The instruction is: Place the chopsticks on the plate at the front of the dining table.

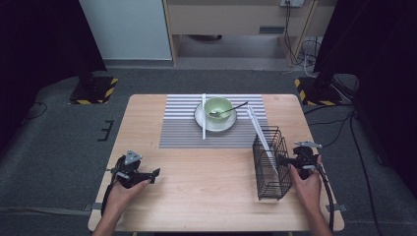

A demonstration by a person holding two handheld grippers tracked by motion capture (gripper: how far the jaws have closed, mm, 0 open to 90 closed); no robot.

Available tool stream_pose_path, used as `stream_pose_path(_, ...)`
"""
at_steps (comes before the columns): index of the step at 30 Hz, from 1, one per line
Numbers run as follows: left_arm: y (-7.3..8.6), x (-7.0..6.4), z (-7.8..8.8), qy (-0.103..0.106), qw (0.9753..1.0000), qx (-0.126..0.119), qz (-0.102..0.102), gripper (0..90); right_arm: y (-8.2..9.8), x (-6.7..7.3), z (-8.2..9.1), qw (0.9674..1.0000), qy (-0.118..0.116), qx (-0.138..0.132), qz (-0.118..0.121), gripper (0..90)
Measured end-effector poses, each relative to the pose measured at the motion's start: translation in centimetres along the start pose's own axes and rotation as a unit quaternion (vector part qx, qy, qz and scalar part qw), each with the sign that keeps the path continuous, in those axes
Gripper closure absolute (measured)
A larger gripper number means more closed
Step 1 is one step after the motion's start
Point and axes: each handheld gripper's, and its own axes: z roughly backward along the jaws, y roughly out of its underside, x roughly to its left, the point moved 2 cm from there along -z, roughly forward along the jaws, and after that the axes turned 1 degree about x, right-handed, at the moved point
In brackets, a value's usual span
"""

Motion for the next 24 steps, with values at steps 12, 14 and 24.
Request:
stream_pose_path(12,0.7,-0.2,-0.8,-0.006,0.9999,0.012,-0.004,3.0,0.0,0.0,0.0,1.0000,0.000,0.000,0.001,1.4)
stream_pose_path(14,0.8,-0.2,-1.1,-0.009,0.9999,0.014,-0.001,2.8,0.0,0.0,0.0,1.0000,0.000,0.000,0.001,1.4)
stream_pose_path(24,0.7,-0.3,-2.1,-0.028,0.9991,0.032,-0.007,0.0,0.0,0.2,0.0,1.0000,-0.003,0.000,0.003,1.6)
